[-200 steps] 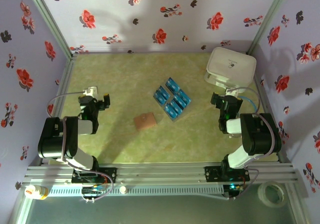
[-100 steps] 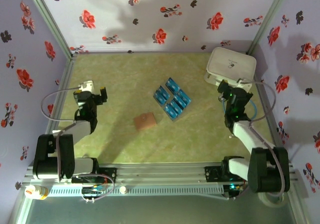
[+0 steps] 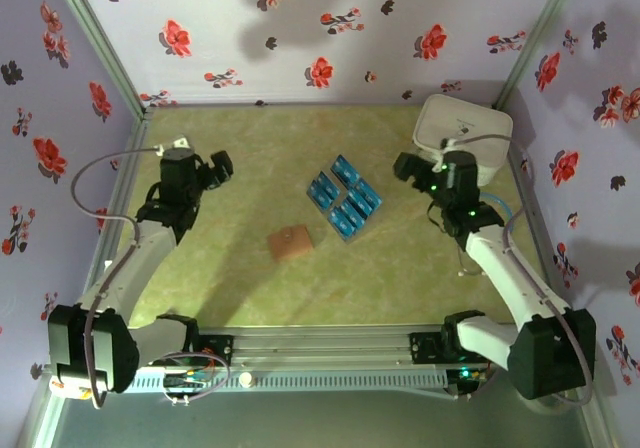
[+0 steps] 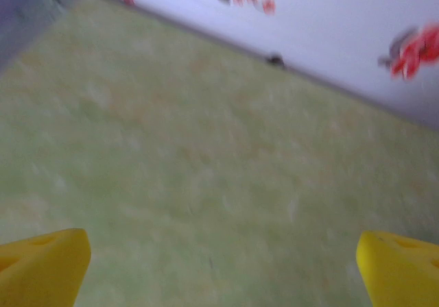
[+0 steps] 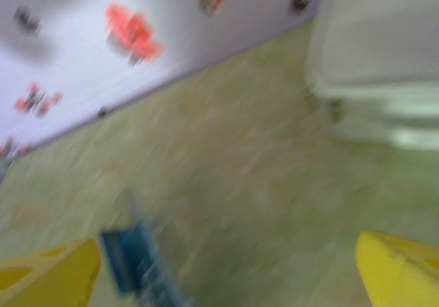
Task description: Put the credit cards into the card holder
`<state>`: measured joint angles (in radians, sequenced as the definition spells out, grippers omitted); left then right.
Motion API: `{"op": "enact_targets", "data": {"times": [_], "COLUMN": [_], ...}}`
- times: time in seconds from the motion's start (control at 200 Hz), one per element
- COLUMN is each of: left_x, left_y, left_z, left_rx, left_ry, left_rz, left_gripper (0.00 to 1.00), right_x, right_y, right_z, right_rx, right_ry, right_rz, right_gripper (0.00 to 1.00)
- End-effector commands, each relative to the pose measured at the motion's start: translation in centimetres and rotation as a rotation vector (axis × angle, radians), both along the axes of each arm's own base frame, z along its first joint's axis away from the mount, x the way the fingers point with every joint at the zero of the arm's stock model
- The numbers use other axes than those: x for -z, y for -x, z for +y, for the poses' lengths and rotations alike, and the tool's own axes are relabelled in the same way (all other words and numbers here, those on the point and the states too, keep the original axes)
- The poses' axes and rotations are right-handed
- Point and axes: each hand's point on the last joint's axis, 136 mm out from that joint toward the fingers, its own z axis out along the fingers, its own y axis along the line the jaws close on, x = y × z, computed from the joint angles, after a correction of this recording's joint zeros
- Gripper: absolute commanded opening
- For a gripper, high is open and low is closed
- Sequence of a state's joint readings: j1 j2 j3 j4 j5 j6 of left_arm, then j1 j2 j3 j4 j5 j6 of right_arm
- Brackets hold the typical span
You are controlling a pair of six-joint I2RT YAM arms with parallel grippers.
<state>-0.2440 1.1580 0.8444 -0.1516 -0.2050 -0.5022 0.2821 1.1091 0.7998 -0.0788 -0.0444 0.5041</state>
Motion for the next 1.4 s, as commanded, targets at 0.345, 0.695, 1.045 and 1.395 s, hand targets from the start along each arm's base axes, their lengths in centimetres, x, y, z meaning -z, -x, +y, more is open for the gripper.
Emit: {"op": "enact_targets", "data": {"times": [0.345,0.695,1.045,1.395], "left_x": [9.9,9.7,7.1,7.1], "left_y": [7.2,5.6,3.4,2.8], "left_z": [-4.4,-4.5,-1.9,-0.6], "left_rx": [0.079,0.050,0.002,-0.017], "left_ry": [0.057,0.057,0.048,0.065], "left_rz": [0.329,0.351,0.311,0.317], "left_gripper": [1.00,1.00,1.00,1.00], "right_x": [8.5,12.9,15.6,17.6], "right_y": [9.3,11.7,12.8,14.0], "right_z": [16.3,22.9,25.7,27.0], "right_rx": [-0.397,-0.562,-0.627,-0.664], "right_ry": [0.001,0.057,0.063,0.061], "right_rz": [0.227,0.325,0.391,0.445], "right_gripper": [0.88,0.82,0.78,0.77]}}
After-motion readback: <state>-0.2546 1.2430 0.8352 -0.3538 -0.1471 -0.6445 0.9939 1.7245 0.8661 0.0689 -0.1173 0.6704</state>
